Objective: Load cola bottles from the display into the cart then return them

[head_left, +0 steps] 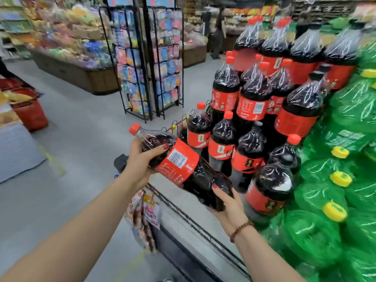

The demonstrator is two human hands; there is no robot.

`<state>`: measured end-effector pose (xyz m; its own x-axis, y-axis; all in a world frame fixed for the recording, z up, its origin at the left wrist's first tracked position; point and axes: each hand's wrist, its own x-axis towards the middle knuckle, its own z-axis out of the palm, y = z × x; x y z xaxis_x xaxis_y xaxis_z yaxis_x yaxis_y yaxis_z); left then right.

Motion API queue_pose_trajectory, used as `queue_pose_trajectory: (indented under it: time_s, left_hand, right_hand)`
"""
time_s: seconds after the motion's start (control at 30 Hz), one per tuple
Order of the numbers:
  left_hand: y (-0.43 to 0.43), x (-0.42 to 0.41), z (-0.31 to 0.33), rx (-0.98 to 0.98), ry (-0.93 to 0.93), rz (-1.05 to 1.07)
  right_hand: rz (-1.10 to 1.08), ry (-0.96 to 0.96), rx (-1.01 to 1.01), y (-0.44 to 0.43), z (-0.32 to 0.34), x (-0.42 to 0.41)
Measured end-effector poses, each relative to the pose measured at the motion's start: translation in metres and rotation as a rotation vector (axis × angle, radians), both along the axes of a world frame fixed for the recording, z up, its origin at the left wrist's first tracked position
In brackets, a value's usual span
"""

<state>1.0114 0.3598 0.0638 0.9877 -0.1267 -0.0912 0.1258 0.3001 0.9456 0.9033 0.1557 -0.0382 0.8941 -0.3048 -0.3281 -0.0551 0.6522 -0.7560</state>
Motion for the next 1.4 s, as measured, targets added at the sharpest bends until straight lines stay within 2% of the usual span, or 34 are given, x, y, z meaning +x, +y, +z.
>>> queue_pose_trajectory:
  time_s: [0.17, 0.33, 0.47, 0.63, 0.83, 0.9, 0.97, 1.03, 1.07, 1.13, 1.2, 1.23, 1.3, 1.4]
  left_hand:
    - [-0.030, 0.073, -0.019, 0.052, -0.017, -0.127]
    - [-0.067, 0.114, -0.034, 0.126, -0.106, -0.264]
    - [-0.091, 0.127, -0.046, 0.197, -0.134, -0.355]
    - [-0.109, 0.129, -0.068, 0.245, -0.127, -0.422]
    - [-0.121, 0.132, -0.076, 0.245, -0.146, -0.513]
    - [-0.119, 0.135, -0.078, 0.237, -0.143, -0.532]
    - [-0.115, 0.138, -0.082, 0.240, -0.122, -0.534]
    - [-0.112, 0.141, -0.087, 0.244, -0.100, -0.518]
    - [-0.110, 0.141, -0.088, 0.242, -0.091, -0.506]
    - [-0.107, 0.142, -0.089, 0.235, -0.073, -0.495]
    - [-0.106, 0.141, -0.092, 0.244, -0.089, -0.489]
    - [-0.106, 0.139, -0.092, 0.243, -0.098, -0.493]
    - [-0.106, 0.135, -0.091, 0.223, -0.127, -0.498]
    - [-0.113, 0.121, -0.083, 0.219, -0.229, -0.527]
  right_hand:
    - [-0.084, 0.011, 0.112, 0.002, -0.035, 0.043]
    - [-0.226, 0.123, 0.239, 0.014, -0.064, 0.070]
    - [-0.347, 0.128, 0.303, 0.016, -0.084, 0.077]
    - [-0.448, 0.046, 0.350, 0.010, -0.101, 0.074]
    - [-0.480, 0.167, 0.361, 0.005, -0.114, 0.070]
    - [-0.437, 0.295, 0.266, 0.006, -0.108, 0.070]
    - [-0.392, 0.485, 0.037, 0.003, -0.099, 0.072]
    - [-0.328, 0.768, -0.414, -0.003, -0.084, 0.078]
    - [-0.354, 0.843, -0.648, -0.005, -0.068, 0.082]
    - [-0.488, 0.675, -0.942, -0.005, -0.029, 0.094]
    - [-0.494, 0.389, -0.960, -0.001, 0.019, 0.109]
    - [-0.422, 0.279, -0.963, 0.001, 0.042, 0.119]
    - [-0.253, 0.183, -1.040, 0.004, 0.077, 0.138]
    - [-0.132, 0.203, -1.113, -0.001, 0.096, 0.168]
